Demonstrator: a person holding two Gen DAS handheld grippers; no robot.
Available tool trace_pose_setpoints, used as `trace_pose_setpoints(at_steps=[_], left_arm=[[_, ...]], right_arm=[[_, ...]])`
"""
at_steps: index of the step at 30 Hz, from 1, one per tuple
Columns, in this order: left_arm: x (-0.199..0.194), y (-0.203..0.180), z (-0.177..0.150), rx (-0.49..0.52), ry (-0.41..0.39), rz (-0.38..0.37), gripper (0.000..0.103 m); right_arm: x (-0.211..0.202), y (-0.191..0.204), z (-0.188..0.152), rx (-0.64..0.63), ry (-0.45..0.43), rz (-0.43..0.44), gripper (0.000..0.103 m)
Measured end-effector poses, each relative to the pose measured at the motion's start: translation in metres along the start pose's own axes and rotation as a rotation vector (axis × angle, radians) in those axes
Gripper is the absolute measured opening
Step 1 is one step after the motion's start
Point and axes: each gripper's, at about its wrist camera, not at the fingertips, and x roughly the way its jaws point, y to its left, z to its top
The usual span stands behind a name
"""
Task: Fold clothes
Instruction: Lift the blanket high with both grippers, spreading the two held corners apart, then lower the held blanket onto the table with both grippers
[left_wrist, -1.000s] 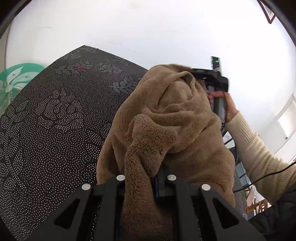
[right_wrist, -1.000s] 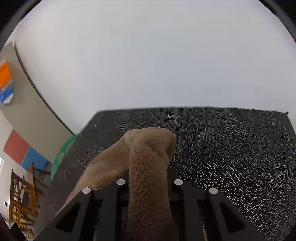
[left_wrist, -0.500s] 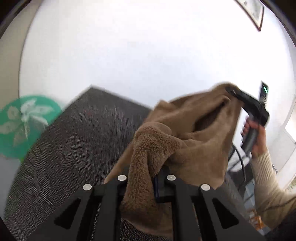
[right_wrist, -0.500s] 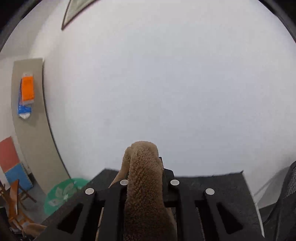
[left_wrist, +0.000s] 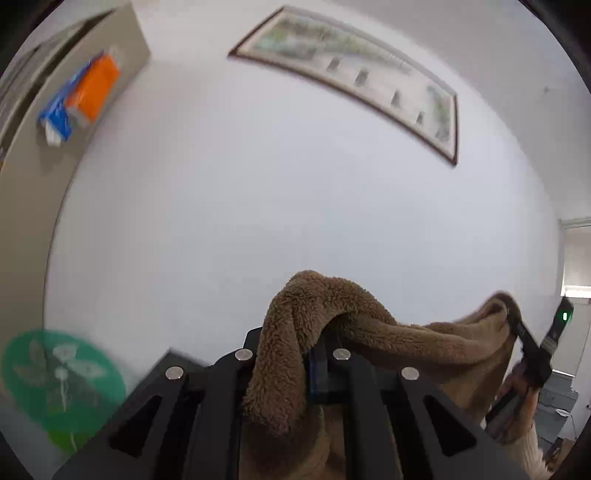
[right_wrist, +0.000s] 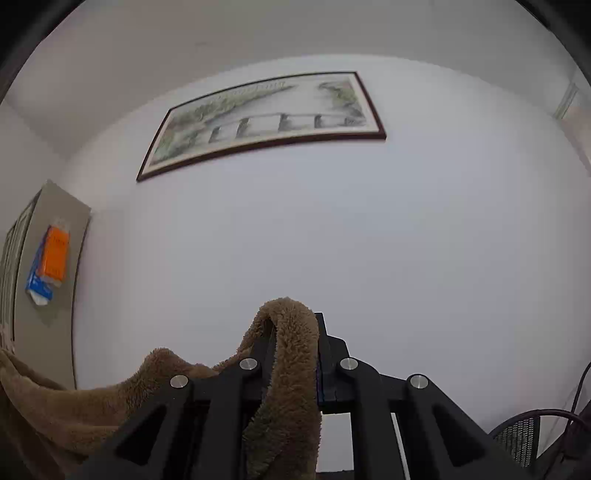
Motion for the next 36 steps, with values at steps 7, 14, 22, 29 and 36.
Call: trace_pose_setpoints(at_steps=[7, 14, 22, 29, 36], left_arm=[[-0.037, -0.033, 0.054, 0.058, -0.282, -0.058, 0.013], [-0.049, -0.028, 0.080, 0.123, -0.422, -0.011, 0.013], [0.007, -0.013, 0.048, 0.212, -0.270, 0.142, 0.016], [0.111, 0.032, -0.013, 0.268, -0.005, 0.259, 0.016], [0.232, 0.095, -0.104, 0.256, 0.398, 0.354, 0.016]], right_arm=[[-0.105, 0.011, 0.065, -0.044, -0.322, -0.106, 0.013], [-0.187, 0.037, 0.108, -0.100, -0.514, -0.130, 0.013], [-0.125, 0.043, 0.066, -0.164, -0.330, -0.151, 0.013], [-0.016, 0.041, -0.022, -0.177, 0.025, -0.146, 0.013], [0.096, 0.045, -0.148, -0.228, 0.470, -0.098, 0.015]])
